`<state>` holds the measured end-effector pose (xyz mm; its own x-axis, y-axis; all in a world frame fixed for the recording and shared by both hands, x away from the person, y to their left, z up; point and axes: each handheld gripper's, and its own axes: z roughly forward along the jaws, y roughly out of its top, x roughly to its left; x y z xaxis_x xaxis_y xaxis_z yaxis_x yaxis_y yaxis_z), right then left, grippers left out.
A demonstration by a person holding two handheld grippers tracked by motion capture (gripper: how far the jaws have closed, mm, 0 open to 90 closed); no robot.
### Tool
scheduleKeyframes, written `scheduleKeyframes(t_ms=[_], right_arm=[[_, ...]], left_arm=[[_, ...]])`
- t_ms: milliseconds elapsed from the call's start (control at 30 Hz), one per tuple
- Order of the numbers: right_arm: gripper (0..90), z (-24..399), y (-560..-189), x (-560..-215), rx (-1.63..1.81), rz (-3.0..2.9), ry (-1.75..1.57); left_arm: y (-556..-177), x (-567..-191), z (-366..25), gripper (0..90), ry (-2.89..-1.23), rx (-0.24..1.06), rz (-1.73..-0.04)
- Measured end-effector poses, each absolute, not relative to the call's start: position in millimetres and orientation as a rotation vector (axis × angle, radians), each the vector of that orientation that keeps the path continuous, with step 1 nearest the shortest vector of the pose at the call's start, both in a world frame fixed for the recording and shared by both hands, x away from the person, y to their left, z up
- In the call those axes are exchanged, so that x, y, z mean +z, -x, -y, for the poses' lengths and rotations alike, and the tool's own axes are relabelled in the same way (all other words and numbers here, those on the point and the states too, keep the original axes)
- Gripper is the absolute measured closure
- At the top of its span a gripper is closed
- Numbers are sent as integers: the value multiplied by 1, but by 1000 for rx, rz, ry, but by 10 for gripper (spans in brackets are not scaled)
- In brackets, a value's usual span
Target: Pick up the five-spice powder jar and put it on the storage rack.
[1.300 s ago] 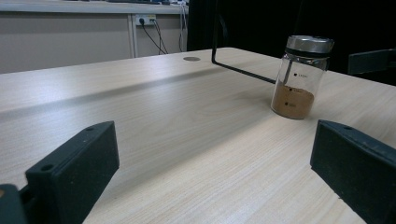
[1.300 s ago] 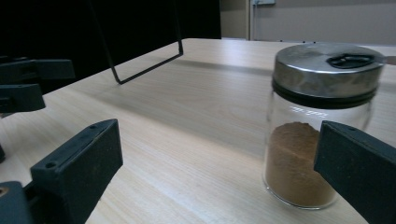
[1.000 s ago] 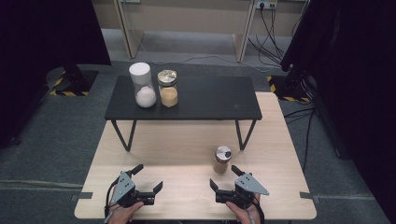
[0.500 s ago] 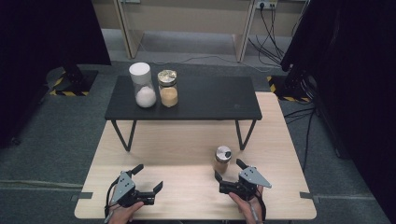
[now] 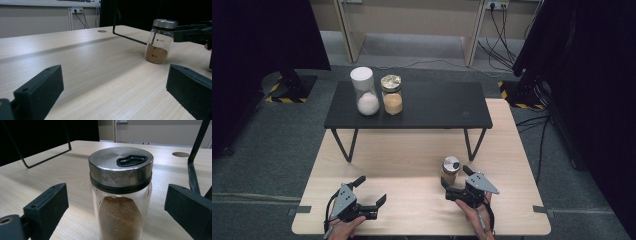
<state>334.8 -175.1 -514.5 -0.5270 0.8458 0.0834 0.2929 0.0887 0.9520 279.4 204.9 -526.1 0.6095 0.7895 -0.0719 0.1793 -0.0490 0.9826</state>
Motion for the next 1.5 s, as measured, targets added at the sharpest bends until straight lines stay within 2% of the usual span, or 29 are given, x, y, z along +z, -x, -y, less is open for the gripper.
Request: scheduleKeyframes(t_ms=[467, 800, 1500], right_arm=[[153, 171, -350, -518, 1434, -1885, -1120], [293, 169, -357, -521, 1430, -1912, -1116], [304, 165, -347, -499, 1450, -1887, -1066]], left_arm=[[-279, -526, -205, 5, -1573, 598, -832], [-279, -526, -204, 6, -1577, 596, -830], [-279, -526, -204, 6, -1576, 596, -826]])
